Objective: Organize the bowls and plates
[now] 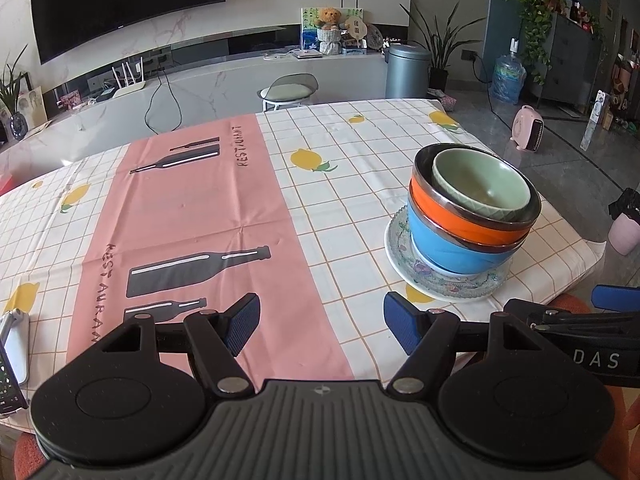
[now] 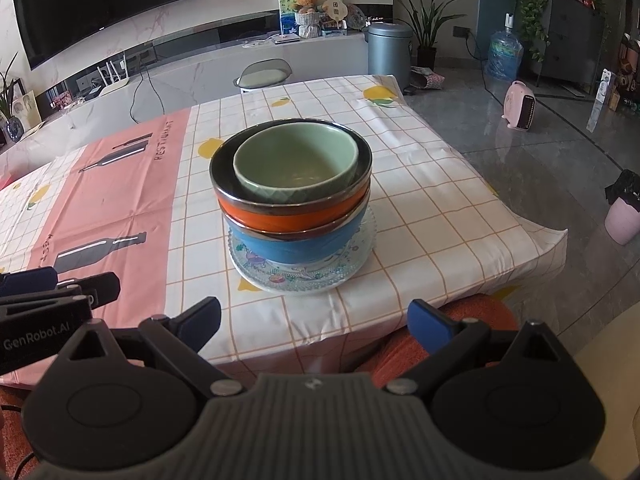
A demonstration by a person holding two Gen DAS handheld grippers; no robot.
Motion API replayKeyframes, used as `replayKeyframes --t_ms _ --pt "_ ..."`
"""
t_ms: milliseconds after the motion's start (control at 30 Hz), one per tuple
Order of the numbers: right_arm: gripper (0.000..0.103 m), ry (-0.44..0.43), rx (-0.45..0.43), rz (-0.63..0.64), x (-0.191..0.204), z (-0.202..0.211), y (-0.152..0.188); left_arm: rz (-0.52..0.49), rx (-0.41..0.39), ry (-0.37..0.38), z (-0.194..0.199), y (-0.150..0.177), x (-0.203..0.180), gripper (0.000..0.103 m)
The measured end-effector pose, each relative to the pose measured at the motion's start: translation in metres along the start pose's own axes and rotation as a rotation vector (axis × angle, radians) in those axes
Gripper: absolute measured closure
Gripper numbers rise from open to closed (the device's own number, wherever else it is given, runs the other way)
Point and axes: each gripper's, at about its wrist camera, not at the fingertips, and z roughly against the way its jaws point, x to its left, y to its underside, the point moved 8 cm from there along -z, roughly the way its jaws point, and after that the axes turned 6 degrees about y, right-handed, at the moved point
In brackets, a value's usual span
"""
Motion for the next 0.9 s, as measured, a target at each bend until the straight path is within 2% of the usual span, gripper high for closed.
replayKeyframes --t_ms 900 --pt "0.005 -0.003 0.008 0.006 0.0026 -0.002 0.0037 0.003 -0.008 0.014 0.0027 0.0006 -0.0024 0.02"
